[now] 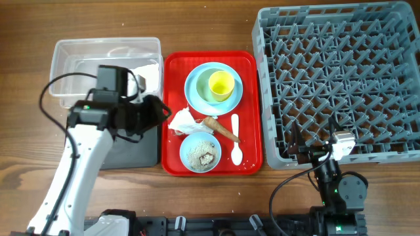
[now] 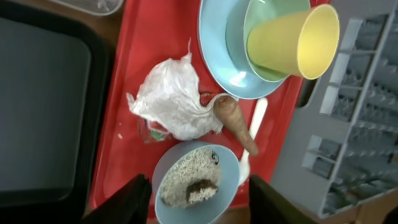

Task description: Sort waste into correct bins and load items into the dishwasher rack

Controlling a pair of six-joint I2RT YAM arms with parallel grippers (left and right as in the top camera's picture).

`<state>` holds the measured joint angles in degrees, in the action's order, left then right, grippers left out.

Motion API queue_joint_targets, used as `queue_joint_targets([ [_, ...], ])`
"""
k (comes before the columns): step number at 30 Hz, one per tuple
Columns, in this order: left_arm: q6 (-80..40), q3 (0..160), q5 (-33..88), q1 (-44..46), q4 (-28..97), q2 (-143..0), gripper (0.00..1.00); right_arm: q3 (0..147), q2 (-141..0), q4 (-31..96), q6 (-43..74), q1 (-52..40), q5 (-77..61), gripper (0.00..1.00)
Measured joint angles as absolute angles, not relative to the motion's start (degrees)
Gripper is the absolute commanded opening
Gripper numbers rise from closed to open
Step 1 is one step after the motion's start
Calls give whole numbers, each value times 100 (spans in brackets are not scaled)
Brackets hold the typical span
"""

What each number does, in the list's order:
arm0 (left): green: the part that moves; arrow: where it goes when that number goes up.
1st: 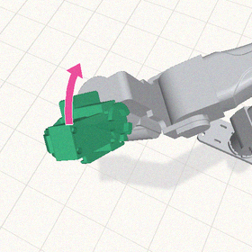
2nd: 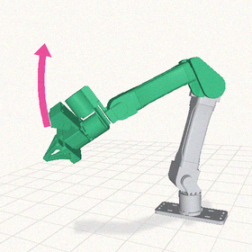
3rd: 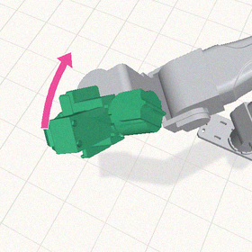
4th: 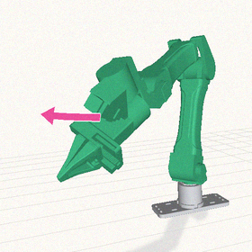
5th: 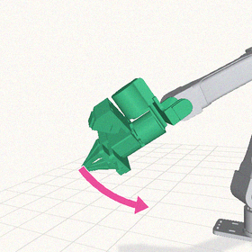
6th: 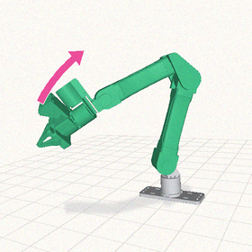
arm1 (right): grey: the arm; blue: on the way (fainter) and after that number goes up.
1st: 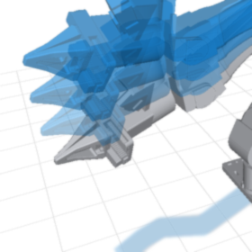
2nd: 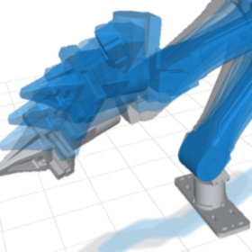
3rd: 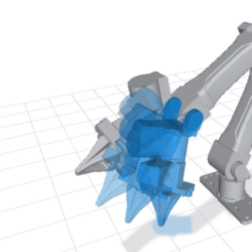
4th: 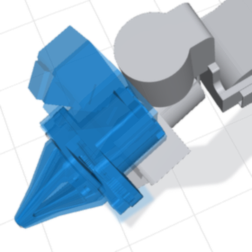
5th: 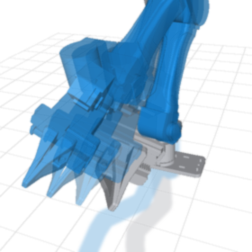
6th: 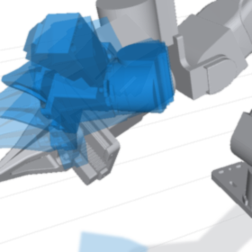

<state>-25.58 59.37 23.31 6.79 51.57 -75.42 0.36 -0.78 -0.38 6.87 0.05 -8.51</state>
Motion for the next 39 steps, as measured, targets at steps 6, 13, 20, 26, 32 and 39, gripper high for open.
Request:
queue_joint_targets([
  [6,-2554,5575,2021,1260,4185,-7684,67,36,-78,-38,687,5,-851,100],
  [13,-2532,5544,1431,1743,3721,-8027,88,36,-78,-38,687,5,-851,100],
  [20,-2512,5533,1044,1872,3406,-8656,89,36,-78,-38,687,5,-851,100],
  [26,-2486,5531,937,1872,3280,-9201,79,36,-78,-38,687,5,-851,100],
  [32,-2477,5527,919,1872,3159,-9542,80,36,-78,-38,687,5,-851,100],
  [39,-2456,5522,873,1874,3074,-9697,66,36,-78,-38,687,5,-851,100],
])
